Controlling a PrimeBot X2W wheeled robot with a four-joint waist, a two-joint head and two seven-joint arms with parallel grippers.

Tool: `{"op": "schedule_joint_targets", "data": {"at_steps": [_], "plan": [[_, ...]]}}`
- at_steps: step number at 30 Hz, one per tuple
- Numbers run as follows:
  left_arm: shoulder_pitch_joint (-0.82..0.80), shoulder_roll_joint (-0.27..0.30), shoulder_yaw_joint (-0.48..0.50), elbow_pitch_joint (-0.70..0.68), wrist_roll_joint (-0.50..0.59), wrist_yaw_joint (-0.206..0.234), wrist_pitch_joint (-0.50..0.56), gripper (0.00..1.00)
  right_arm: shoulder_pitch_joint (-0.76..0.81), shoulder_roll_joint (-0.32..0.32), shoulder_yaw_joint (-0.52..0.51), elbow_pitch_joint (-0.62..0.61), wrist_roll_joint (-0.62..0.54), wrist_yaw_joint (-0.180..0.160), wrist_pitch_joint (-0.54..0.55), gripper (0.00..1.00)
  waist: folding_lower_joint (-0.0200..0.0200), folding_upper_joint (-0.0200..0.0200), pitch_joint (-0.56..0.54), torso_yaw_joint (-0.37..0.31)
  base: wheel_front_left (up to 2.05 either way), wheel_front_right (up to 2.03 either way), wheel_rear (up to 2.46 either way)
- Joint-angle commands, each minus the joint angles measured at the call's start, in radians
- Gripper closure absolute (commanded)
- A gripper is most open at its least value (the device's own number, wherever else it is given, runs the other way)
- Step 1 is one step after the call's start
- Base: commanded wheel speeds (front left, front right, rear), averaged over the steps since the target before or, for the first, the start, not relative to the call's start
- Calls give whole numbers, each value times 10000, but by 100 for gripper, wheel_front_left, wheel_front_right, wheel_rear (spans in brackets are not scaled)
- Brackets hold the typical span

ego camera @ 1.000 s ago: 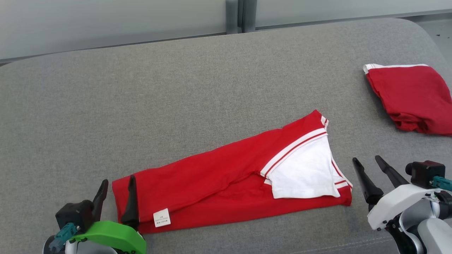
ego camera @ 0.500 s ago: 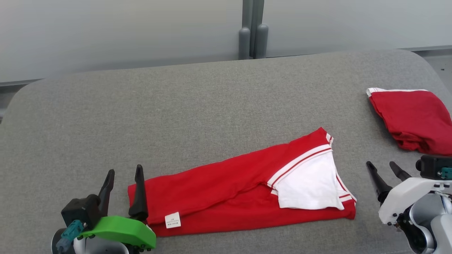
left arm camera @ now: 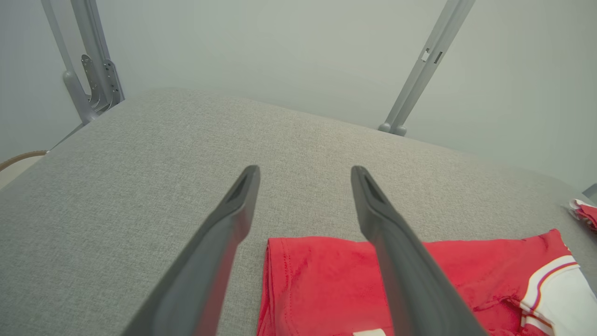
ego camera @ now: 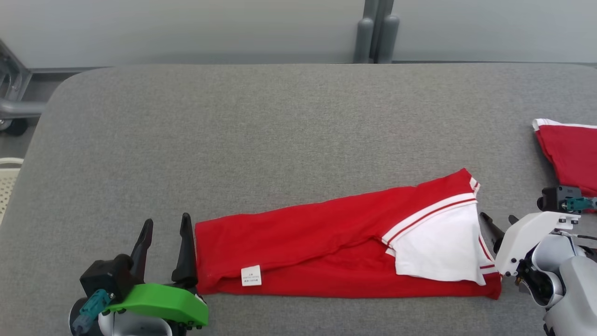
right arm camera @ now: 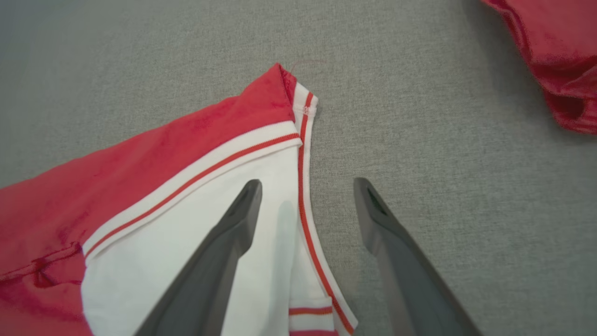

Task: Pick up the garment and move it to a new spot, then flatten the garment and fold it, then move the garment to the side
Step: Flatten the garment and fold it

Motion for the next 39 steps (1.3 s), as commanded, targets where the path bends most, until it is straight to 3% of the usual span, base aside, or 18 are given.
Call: {"op": "schedule_joint_targets", "data": {"at_steps": [1,9,19,20,21,22,23,24,25,32,39], "plan": [[-181,79,-3,-72,19,-56,-24,0,-199,-50,-17,313,74,-7,-26,0,0,-1,479,535,0,0,0],[-321,158,42,-140,50,2,-53,0,-799,-98,254,1787,364,-7,-194,0,0,-1,818,1100,0,0,0],[-211,225,51,-220,9,63,-63,0,-781,-222,1323,2490,792,-2,-82,0,0,-1,818,1058,0,0,0],[-212,228,41,-222,10,64,-55,0,-774,-250,1471,2493,761,-2,-102,3,0,-1,811,1033,0,0,0],[-213,235,30,-227,11,62,-46,0,-782,-284,1615,2482,715,-1,-148,44,0,-1,806,1005,0,0,0],[-212,237,26,-228,8,68,-42,0,-797,-320,1740,2483,675,-1,-197,62,0,-1,801,977,0,0,0],[-212,237,26,-228,8,68,-42,0,-797,-320,1740,2483,675,-1,-197,62,0,-1,801,977,0,0,0],[-207,237,22,-226,1,68,-44,0,-808,-339,1873,2499,623,-1,-221,78,0,-1,791,945,0,0,0],[-193,239,12,-220,-6,69,-44,0,-824,-354,1971,2526,604,-2,-261,100,0,-1,777,908,0,0,0],[8,287,57,-182,-88,134,-79,0,-1114,-535,2208,2521,945,-15,-582,100,0,-1,619,447,0,0,0],[34,298,62,-176,-136,125,-114,0,-1425,-1029,2354,1765,1426,-13,-641,100,0,-1,467,-378,0,0,0]]}}
